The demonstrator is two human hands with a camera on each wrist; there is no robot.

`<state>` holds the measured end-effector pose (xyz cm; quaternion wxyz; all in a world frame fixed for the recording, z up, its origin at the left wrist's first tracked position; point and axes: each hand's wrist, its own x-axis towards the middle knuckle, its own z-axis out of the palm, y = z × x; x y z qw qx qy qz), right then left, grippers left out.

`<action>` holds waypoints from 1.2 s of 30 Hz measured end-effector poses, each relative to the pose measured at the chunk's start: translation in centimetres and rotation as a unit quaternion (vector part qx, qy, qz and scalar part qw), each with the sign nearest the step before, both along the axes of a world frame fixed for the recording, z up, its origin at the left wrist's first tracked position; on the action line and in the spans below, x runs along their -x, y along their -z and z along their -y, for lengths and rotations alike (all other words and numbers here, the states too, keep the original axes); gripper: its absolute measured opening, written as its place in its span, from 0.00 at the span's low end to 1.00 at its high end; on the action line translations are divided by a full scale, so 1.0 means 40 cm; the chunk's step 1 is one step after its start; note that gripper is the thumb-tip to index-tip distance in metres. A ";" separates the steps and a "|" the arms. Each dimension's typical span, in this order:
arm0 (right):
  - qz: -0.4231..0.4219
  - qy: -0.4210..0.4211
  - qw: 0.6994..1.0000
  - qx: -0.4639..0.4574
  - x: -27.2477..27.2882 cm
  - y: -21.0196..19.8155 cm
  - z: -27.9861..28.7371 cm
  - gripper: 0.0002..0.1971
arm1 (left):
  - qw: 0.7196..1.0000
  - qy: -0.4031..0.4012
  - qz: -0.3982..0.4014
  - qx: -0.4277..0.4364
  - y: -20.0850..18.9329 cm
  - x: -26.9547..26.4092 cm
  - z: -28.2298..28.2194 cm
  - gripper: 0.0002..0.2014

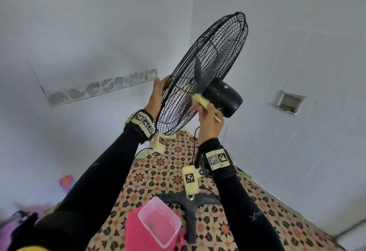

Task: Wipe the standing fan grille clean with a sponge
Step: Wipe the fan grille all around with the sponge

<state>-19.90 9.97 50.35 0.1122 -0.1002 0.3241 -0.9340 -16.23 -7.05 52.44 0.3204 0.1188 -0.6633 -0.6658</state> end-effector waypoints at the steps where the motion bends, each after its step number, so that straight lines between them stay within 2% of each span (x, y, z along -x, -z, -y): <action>1: -0.008 -0.021 1.000 0.002 0.002 0.000 -0.006 0.03 | 1.000 0.002 -0.006 -0.004 0.003 0.005 0.002 0.34; 4: -0.113 -0.131 0.985 -0.008 -0.022 -0.014 -0.006 0.04 | 1.000 -0.015 -0.021 0.002 0.007 0.015 0.007 0.34; 6: -0.165 -0.170 0.971 -0.033 -0.026 -0.012 -0.002 0.05 | 1.000 -0.020 -0.015 -0.004 0.011 0.016 0.014 0.35; 11: -0.045 -0.103 0.993 0.024 0.043 0.015 -0.017 0.05 | 1.000 -0.003 -0.002 0.002 0.004 0.005 0.021 0.36; 17: -0.171 -0.152 0.973 -0.030 0.016 0.008 -0.015 0.06 | 0.999 -0.010 -0.011 0.036 -0.001 0.006 -0.007 0.33; 18: -0.159 -0.137 0.977 -0.031 0.023 0.015 -0.011 0.06 | 0.999 -0.012 -0.010 0.034 0.000 0.008 -0.005 0.33; 21: -0.055 -0.051 0.997 -0.026 0.053 0.034 -0.012 0.05 | 1.000 0.002 -0.007 0.008 -0.007 0.006 0.003 0.34; 23: -0.096 -0.012 0.993 -0.071 0.041 0.047 -0.022 0.04 | 1.000 0.005 0.011 0.002 -0.010 0.002 0.013 0.35; 25: -0.242 0.002 0.961 -0.135 0.005 0.046 -0.016 0.04 | 0.999 0.020 0.028 0.009 -0.017 -0.003 0.036 0.36; 27: -0.382 0.018 0.901 -0.208 -0.032 0.037 0.006 0.04 | 0.997 0.041 0.052 0.027 -0.028 -0.012 0.060 0.32; 28: -0.422 0.041 0.874 -0.236 -0.040 0.034 0.024 0.05 | 0.996 0.044 0.070 0.036 -0.039 -0.014 0.066 0.28; 30: -0.447 0.079 0.849 -0.272 -0.044 0.050 0.053 0.07 | 0.993 0.037 0.100 0.054 -0.049 -0.016 0.082 0.21; 32: -0.474 0.061 0.824 -0.305 -0.040 0.118 0.070 0.06 | 0.989 0.040 0.118 0.077 -0.052 -0.016 0.101 0.20; 34: -0.523 -0.011 0.768 -0.370 -0.038 0.218 0.075 0.04 | 0.984 0.055 0.141 0.093 -0.054 -0.023 0.115 0.24; 35: -0.544 -0.035 0.734 -0.405 -0.038 0.262 0.073 0.04 | 0.981 0.060 0.154 0.098 -0.055 -0.027 0.119 0.27; 36: -0.554 -0.044 0.712 -0.429 -0.037 0.288 0.072 0.04 | 0.979 0.064 0.163 0.101 -0.058 -0.030 0.121 0.29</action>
